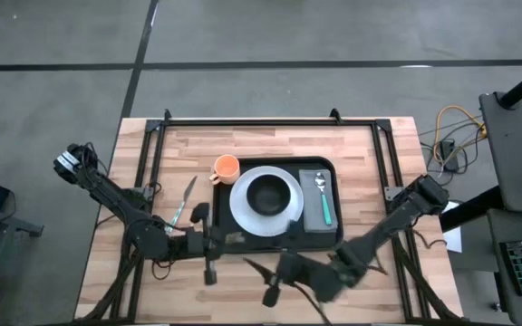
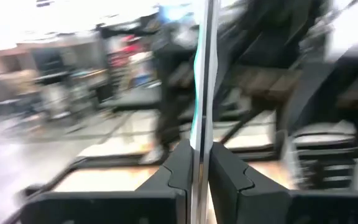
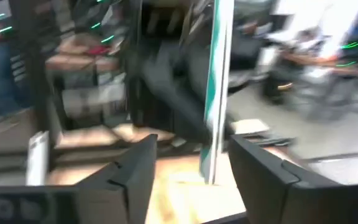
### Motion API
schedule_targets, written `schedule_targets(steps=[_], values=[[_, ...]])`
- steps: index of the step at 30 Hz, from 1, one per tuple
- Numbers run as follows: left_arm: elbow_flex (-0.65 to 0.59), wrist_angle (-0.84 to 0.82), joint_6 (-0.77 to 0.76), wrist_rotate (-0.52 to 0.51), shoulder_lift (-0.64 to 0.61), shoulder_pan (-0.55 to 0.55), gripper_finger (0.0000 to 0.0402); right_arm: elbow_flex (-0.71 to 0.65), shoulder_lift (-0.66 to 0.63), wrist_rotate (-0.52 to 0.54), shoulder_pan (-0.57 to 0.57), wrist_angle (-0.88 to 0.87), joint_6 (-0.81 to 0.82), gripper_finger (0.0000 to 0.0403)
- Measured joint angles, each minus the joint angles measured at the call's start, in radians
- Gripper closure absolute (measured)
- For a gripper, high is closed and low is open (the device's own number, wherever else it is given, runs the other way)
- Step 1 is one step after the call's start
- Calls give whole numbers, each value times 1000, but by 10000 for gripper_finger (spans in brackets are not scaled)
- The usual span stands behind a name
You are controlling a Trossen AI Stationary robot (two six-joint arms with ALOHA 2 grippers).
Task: Set up tray
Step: Put the green fork on top of the grey table napkin on the black serving tray to the left side of the green spoon
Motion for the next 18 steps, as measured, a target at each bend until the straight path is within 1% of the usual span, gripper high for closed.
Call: schedule_targets(steps=[3,5,8,13,18], values=[[-2,-15,11,-121,5,2,389,26,10,176,15,8,-38,193],[-2,-4,12,-189,3,2,389,29,26,215,6,7,-51,192],[-2,-2,18,-259,2,3,389,38,41,215,-24,6,-49,196],[-2,1,22,-287,11,5,389,51,42,217,-75,24,-102,206],[-2,-7,42,-330,33,12,389,57,44,166,-114,76,-128,217]])
